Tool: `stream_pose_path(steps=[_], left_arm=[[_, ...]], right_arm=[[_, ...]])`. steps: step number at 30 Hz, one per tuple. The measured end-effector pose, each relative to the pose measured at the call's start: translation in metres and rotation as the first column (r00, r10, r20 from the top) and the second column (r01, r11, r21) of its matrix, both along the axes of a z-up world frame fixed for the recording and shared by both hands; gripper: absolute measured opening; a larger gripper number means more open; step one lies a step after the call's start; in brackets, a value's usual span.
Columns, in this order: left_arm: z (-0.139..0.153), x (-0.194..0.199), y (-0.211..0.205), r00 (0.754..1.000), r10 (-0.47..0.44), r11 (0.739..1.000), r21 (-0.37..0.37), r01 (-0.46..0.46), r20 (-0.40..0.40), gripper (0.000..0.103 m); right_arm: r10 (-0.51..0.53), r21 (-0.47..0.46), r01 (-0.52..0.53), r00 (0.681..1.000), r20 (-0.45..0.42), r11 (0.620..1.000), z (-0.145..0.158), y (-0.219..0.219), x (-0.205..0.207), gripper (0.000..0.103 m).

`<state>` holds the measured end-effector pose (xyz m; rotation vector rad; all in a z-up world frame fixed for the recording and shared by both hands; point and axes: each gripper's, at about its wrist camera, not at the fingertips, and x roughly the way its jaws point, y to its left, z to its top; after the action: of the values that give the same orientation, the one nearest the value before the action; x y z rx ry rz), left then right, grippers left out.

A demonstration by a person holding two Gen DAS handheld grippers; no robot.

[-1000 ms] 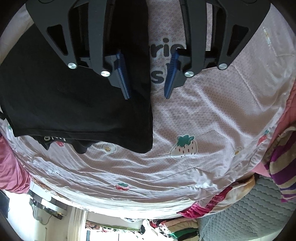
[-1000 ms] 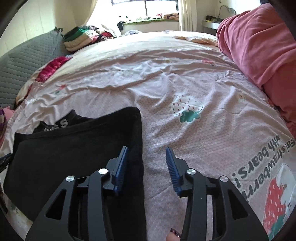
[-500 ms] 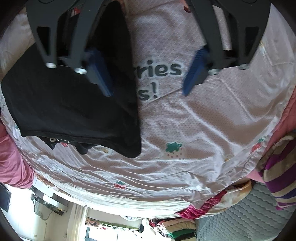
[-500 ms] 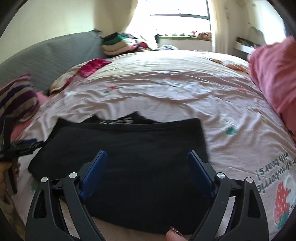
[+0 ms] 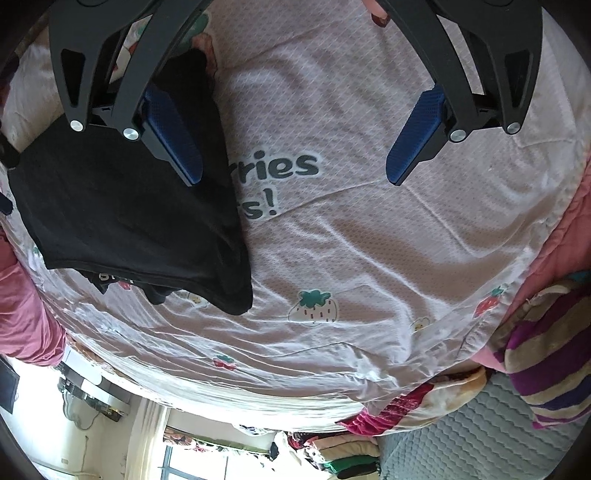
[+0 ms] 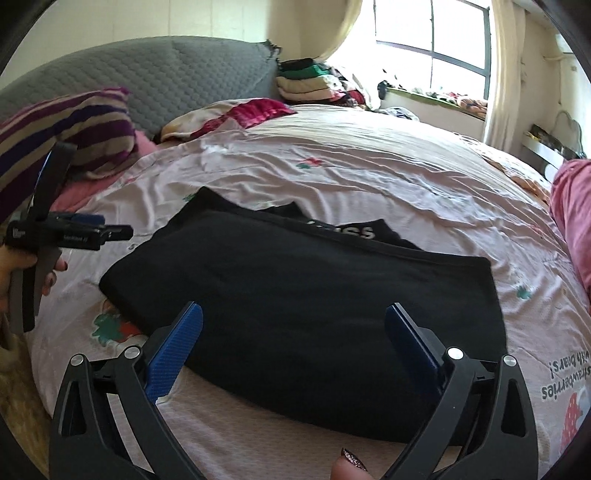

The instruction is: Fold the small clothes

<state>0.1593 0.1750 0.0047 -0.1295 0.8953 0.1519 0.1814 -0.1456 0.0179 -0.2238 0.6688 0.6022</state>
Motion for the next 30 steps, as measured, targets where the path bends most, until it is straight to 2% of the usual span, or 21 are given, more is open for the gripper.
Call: stream_pose_path(steps=[9,18,30], left_arm=[[0.003,-0.005,0.010,1.000,0.015,1.000,-0.007,-0.015,-0.002,0.093],[0.003,0.008,0.024,0.999,0.052,0.998,-0.034,-0.053,-0.017,0.093],[0.008,0.033,0.016,0.999,0.046,0.996,-0.078,-0.047,-0.017,0.093]], right_arm=[[0.093,-0.034,-0.092,0.996,0.010,0.995,-0.003,0.036,-0.018,0.098],[0.202,-0.136,-0.198,0.979,0.017,0.971,-0.020,0.088,-0.038,0.098],[0.239,-0.250,-0.232,0.971,-0.001,0.940,-0.047,0.128,-0.043,0.098]])
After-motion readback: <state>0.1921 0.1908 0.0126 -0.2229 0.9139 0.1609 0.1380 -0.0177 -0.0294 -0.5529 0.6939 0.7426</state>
